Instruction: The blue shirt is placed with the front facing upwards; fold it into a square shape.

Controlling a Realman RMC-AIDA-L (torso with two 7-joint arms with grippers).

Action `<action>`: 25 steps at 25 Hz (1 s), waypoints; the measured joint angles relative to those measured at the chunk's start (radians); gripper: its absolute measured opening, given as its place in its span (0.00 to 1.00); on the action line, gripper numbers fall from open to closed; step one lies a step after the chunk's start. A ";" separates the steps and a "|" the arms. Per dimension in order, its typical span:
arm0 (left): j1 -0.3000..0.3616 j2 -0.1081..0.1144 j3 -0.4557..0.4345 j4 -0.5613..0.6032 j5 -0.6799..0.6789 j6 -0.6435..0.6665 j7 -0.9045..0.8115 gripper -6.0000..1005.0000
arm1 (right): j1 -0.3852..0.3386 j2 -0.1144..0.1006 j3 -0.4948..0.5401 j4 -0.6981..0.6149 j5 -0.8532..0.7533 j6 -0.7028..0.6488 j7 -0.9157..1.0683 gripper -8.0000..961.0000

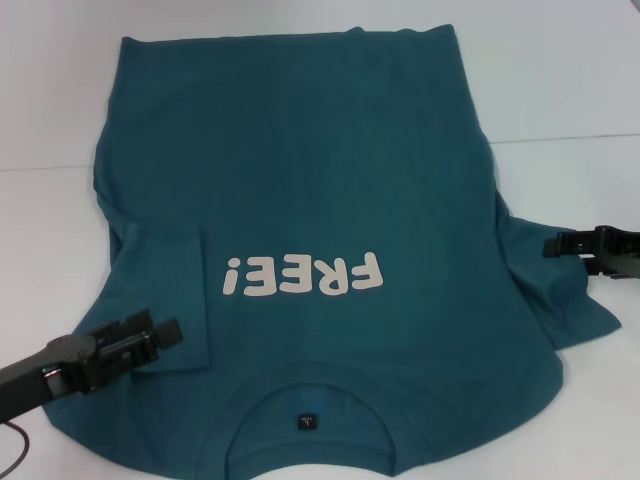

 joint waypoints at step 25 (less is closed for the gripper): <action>-0.002 -0.004 0.001 -0.001 0.000 -0.009 0.000 0.81 | 0.009 0.013 -0.015 0.007 0.001 0.011 -0.022 0.64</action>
